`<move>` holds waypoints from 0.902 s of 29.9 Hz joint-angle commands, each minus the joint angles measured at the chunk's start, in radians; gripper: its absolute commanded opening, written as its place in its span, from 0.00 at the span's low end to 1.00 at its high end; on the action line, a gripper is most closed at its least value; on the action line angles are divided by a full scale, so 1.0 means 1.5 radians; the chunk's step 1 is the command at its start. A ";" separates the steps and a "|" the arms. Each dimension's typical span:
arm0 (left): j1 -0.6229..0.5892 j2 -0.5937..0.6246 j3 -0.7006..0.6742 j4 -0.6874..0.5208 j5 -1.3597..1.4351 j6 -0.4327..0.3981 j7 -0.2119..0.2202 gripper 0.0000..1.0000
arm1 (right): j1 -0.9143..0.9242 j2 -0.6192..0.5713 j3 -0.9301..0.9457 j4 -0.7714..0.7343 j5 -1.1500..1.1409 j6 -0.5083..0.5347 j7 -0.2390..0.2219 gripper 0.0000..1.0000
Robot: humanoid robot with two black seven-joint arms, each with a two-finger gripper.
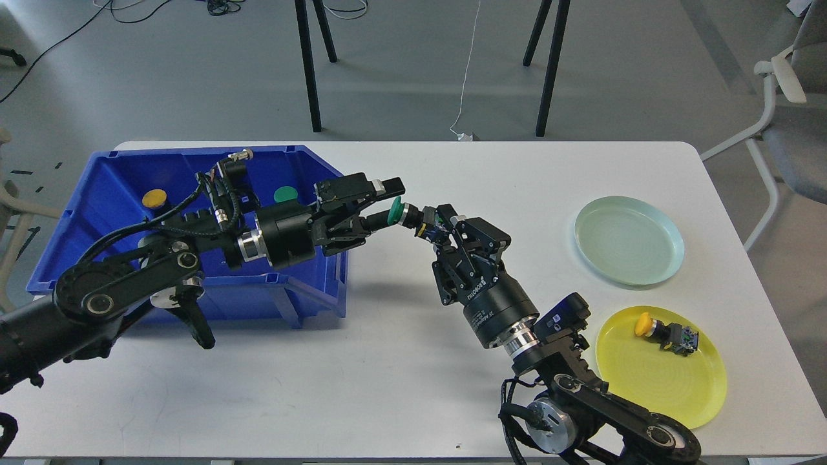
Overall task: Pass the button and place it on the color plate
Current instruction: 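Carry the button to the pale green plate and release it with the right gripper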
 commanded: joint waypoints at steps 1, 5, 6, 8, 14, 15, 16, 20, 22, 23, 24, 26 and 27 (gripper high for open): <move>0.000 -0.001 0.000 0.001 -0.001 0.000 0.000 0.81 | -0.024 -0.097 0.066 0.013 0.002 0.000 0.000 0.02; 0.000 -0.003 0.000 0.011 -0.012 0.000 0.000 0.81 | -0.032 -0.193 0.130 -0.021 0.004 -0.007 0.000 0.02; 0.000 -0.003 0.000 0.011 -0.014 0.000 0.000 0.81 | -0.031 -0.213 0.137 -0.048 0.005 -0.018 0.000 0.02; 0.000 -0.003 0.000 0.012 -0.015 0.000 0.000 0.81 | -0.024 -0.235 0.137 -0.098 0.005 -0.032 0.000 0.02; 0.000 -0.003 0.000 0.012 -0.015 0.000 0.000 0.81 | 0.010 -0.240 0.132 -0.234 0.000 -0.066 0.000 0.02; 0.000 -0.003 0.000 0.012 -0.015 0.000 0.000 0.81 | 0.017 -0.231 0.131 -0.259 0.001 -0.074 0.000 0.03; 0.000 -0.003 0.000 0.012 -0.015 0.000 0.000 0.82 | 0.024 -0.229 0.131 -0.279 0.005 -0.075 0.000 0.04; 0.000 -0.003 0.000 0.012 -0.015 0.000 0.000 0.81 | 0.037 -0.214 0.129 -0.303 0.007 -0.075 0.000 0.09; 0.000 -0.003 0.000 0.012 -0.015 0.000 0.000 0.81 | 0.037 -0.206 0.129 -0.304 0.006 -0.076 0.000 0.16; 0.000 -0.003 0.000 0.012 -0.015 0.000 0.000 0.81 | 0.036 -0.204 0.129 -0.305 0.006 -0.076 0.000 0.21; 0.000 -0.003 0.000 0.012 -0.015 0.000 0.000 0.81 | 0.036 -0.202 0.129 -0.305 0.007 -0.076 0.000 0.25; 0.000 -0.003 0.000 0.012 -0.015 0.000 0.000 0.81 | 0.032 -0.201 0.129 -0.305 0.007 -0.076 0.000 0.29; 0.000 -0.003 0.001 0.012 -0.015 0.000 0.000 0.81 | 0.031 -0.201 0.129 -0.305 0.007 -0.076 0.000 0.30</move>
